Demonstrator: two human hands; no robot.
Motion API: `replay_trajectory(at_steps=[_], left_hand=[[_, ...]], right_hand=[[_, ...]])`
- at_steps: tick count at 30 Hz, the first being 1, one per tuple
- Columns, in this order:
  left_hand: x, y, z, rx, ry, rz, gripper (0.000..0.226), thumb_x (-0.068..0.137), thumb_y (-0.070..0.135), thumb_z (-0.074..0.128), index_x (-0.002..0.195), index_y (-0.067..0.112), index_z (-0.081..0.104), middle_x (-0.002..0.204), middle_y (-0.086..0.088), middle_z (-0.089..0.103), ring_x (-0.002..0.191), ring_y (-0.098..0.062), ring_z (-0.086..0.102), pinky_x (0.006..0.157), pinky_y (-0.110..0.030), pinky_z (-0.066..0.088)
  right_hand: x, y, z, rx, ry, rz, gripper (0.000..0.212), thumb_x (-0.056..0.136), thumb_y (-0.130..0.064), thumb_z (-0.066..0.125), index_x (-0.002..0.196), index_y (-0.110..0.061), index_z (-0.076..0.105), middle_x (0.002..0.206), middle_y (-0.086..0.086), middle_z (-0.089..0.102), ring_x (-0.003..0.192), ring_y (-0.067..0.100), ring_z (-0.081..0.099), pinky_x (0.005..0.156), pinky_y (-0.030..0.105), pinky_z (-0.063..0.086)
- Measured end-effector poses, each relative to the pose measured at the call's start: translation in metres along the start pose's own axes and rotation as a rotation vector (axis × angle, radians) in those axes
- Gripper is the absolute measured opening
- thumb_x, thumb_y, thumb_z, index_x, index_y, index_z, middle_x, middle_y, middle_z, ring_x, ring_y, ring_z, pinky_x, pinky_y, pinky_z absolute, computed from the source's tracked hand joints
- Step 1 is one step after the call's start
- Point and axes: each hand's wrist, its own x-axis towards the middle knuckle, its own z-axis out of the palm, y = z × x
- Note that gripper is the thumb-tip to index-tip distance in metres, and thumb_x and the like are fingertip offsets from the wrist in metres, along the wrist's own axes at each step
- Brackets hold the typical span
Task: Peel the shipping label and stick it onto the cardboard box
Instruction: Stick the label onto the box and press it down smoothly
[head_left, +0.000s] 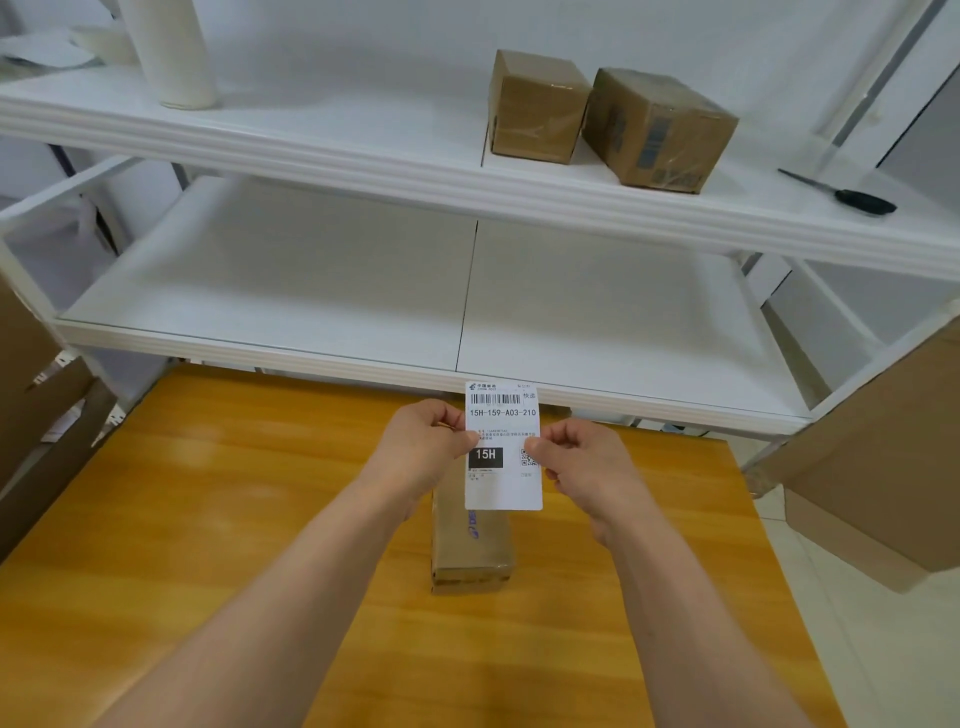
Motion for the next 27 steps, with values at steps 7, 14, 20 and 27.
replay_trajectory(at_steps=[7, 14, 20, 27], left_hand=[[0.005, -0.004, 0.024, -0.034, 0.078, -0.026, 0.016, 0.088, 0.015, 0.072, 0.102, 0.013, 0.063, 0.095, -0.003, 0.075, 0.083, -0.013, 0.066, 0.059, -0.023, 0.045], [0.005, -0.003, 0.029, -0.054, 0.043, -0.034, 0.016, 0.09, 0.012, 0.07, 0.097, 0.0, 0.064, 0.085, 0.0, 0.075, 0.071, -0.01, 0.064, 0.059, -0.021, 0.045], [0.013, -0.008, 0.013, -0.06, -0.045, -0.136, 0.012, 0.087, 0.014, 0.074, 0.086, 0.009, 0.063, 0.065, 0.003, 0.064, 0.061, -0.011, 0.048, 0.048, -0.02, 0.034], [0.023, -0.014, -0.004, -0.035, -0.102, -0.15, 0.01, 0.087, 0.012, 0.073, 0.083, 0.01, 0.064, 0.069, 0.001, 0.064, 0.064, -0.011, 0.048, 0.05, -0.02, 0.035]], right_hand=[[0.008, 0.008, -0.022, -0.018, 0.007, 0.013, 0.012, 0.091, -0.018, 0.071, 0.097, -0.008, 0.067, 0.092, 0.0, 0.074, 0.077, 0.013, 0.061, 0.065, 0.026, 0.049], [0.01, 0.008, -0.026, -0.018, 0.011, 0.014, 0.012, 0.093, -0.02, 0.07, 0.096, -0.009, 0.065, 0.093, 0.0, 0.074, 0.078, 0.014, 0.059, 0.066, 0.027, 0.05], [0.011, 0.005, -0.014, 0.001, 0.025, 0.042, 0.009, 0.094, -0.019, 0.068, 0.091, -0.012, 0.063, 0.094, 0.002, 0.073, 0.081, 0.016, 0.061, 0.068, 0.027, 0.052], [0.009, 0.002, 0.005, 0.069, 0.033, 0.121, 0.007, 0.097, -0.011, 0.063, 0.09, -0.011, 0.061, 0.087, 0.002, 0.074, 0.074, 0.016, 0.062, 0.068, 0.031, 0.048]])
